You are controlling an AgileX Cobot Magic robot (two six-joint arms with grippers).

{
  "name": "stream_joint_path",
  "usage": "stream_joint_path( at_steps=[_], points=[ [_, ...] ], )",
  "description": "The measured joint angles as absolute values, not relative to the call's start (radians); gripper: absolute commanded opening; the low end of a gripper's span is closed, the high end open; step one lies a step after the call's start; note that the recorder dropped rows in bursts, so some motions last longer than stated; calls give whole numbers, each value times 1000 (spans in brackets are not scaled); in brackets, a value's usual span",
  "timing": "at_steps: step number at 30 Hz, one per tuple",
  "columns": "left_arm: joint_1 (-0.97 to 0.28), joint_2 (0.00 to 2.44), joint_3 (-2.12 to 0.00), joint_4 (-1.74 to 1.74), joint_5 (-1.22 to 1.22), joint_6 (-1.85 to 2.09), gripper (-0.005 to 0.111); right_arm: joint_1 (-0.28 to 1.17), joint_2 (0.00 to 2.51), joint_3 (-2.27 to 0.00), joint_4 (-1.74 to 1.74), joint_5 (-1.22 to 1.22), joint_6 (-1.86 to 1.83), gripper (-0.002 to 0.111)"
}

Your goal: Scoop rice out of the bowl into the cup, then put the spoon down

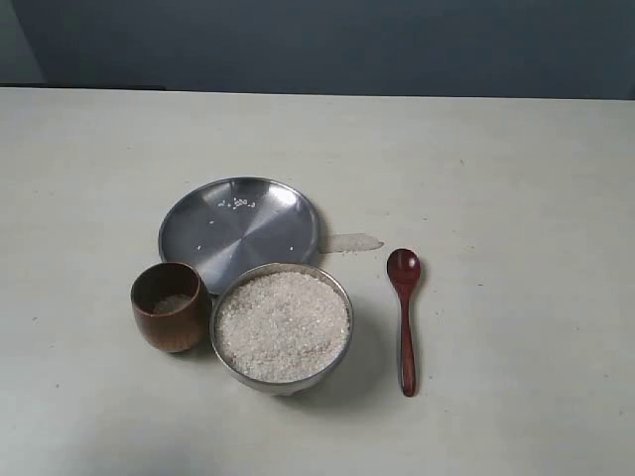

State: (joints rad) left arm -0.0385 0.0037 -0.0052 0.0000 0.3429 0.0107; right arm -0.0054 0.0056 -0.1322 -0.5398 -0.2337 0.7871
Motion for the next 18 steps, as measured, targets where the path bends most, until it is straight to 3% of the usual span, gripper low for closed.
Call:
stream_joint_path(
  at_steps=[9, 18],
  points=[
    [-39, 4, -5, 0, 343, 11, 0, 5, 111, -257, -717, -42, 818, 0],
    [-39, 4, -5, 0, 343, 11, 0, 146, 189, -259, -857, 61, 808, 0]
  ],
)
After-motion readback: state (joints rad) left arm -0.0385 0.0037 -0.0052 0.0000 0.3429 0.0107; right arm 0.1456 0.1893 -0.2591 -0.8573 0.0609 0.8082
